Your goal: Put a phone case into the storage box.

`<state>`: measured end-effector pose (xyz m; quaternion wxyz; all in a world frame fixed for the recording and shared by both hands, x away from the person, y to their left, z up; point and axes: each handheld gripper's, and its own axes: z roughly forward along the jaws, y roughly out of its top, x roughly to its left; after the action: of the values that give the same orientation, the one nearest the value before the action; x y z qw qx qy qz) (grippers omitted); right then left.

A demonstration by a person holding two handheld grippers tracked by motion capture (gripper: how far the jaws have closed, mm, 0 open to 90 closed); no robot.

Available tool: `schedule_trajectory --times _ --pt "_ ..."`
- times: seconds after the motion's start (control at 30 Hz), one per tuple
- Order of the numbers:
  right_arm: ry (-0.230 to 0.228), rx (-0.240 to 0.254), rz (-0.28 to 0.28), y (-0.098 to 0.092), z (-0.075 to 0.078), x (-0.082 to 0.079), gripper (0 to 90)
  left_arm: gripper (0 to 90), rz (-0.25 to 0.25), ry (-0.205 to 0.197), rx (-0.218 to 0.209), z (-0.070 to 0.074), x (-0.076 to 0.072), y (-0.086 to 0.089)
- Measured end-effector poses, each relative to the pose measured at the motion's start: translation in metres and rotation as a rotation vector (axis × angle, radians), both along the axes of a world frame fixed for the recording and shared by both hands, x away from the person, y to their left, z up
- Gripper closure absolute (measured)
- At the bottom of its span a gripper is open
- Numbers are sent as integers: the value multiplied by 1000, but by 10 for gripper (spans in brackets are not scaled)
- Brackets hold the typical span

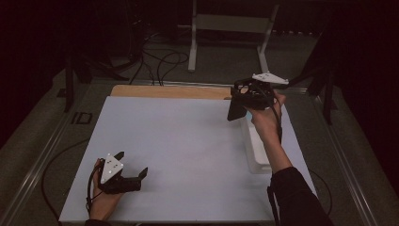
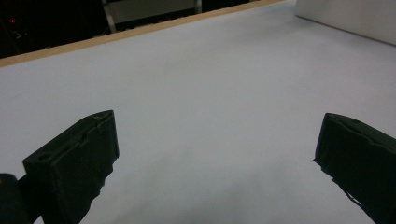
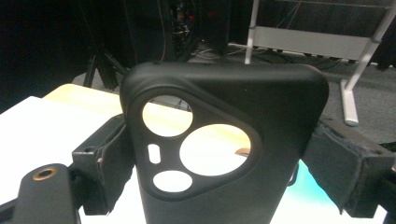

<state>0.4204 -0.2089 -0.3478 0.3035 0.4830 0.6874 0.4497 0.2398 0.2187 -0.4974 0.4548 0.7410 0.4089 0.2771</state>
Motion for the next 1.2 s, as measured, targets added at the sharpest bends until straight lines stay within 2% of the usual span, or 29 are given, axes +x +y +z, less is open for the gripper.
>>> schedule_trajectory --times 0.7,1.2 --pt "1 -25 -63 -15 -2 6 142 0 1 -1 4 0 0 0" --pt "7 -12 -108 -28 -6 10 142 0 1 -2 3 0 0 0"
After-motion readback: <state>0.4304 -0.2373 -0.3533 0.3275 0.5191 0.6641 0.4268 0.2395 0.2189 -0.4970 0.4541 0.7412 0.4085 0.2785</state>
